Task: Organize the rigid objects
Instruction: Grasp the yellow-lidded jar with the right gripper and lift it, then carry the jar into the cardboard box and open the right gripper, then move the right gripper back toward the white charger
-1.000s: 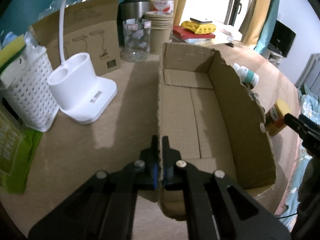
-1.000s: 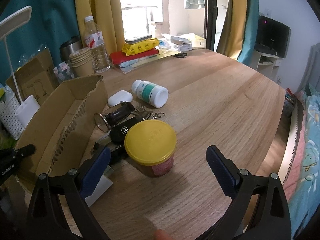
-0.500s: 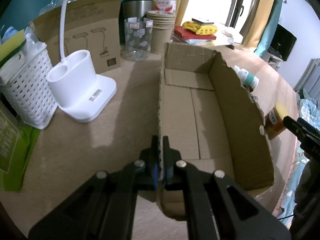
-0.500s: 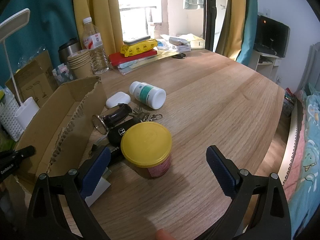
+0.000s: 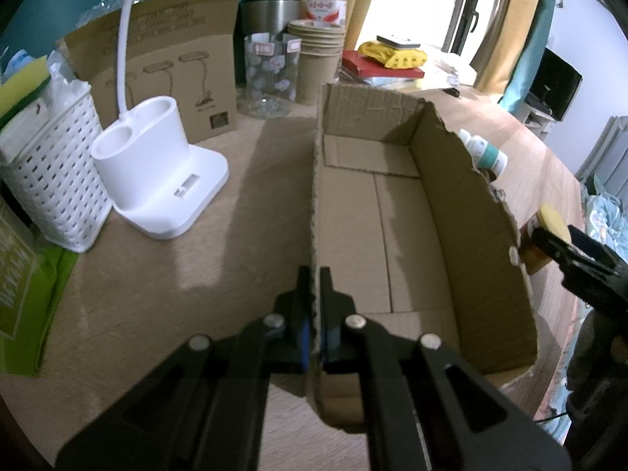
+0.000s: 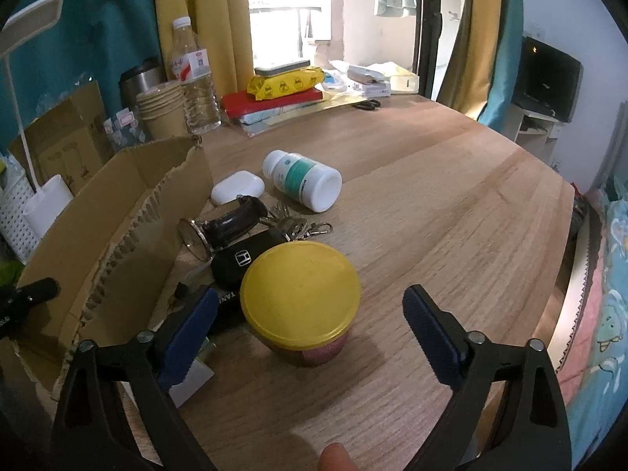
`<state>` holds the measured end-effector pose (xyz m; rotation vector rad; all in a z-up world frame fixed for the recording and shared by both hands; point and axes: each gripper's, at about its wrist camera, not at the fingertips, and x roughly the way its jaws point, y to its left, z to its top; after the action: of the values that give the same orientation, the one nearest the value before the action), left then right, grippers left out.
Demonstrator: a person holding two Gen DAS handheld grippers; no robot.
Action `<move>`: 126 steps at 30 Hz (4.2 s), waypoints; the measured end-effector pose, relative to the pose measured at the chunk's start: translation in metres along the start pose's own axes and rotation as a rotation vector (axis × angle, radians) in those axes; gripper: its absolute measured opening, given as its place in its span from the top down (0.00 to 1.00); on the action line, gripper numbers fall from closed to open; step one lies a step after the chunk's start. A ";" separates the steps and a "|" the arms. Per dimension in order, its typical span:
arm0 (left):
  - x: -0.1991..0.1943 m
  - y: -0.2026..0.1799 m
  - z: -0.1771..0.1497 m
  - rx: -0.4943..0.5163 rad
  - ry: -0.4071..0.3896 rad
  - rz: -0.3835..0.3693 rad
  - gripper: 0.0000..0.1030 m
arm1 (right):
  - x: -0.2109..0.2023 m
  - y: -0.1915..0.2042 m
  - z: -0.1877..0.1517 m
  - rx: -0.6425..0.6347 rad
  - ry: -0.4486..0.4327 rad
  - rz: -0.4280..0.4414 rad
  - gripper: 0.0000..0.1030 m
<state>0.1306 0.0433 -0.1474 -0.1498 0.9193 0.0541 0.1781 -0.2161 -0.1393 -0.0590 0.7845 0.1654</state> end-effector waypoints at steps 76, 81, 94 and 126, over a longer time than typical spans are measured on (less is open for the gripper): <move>0.011 0.006 -0.003 -0.033 -0.006 -0.050 0.98 | -0.003 0.150 0.009 -0.361 0.038 0.375 0.45; 0.010 0.006 -0.003 -0.034 -0.006 -0.050 0.97 | -0.002 0.151 0.009 -0.374 0.045 0.368 0.44; 0.011 0.007 -0.006 -0.035 -0.002 -0.053 0.97 | -0.013 0.140 0.019 -0.335 0.004 0.380 0.30; 0.011 0.006 -0.007 -0.027 -0.005 -0.048 0.97 | -0.051 0.031 0.030 -0.130 -0.108 0.161 0.20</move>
<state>0.1308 0.0479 -0.1612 -0.1963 0.9101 0.0224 0.1583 -0.1881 -0.0822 -0.1090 0.6701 0.3696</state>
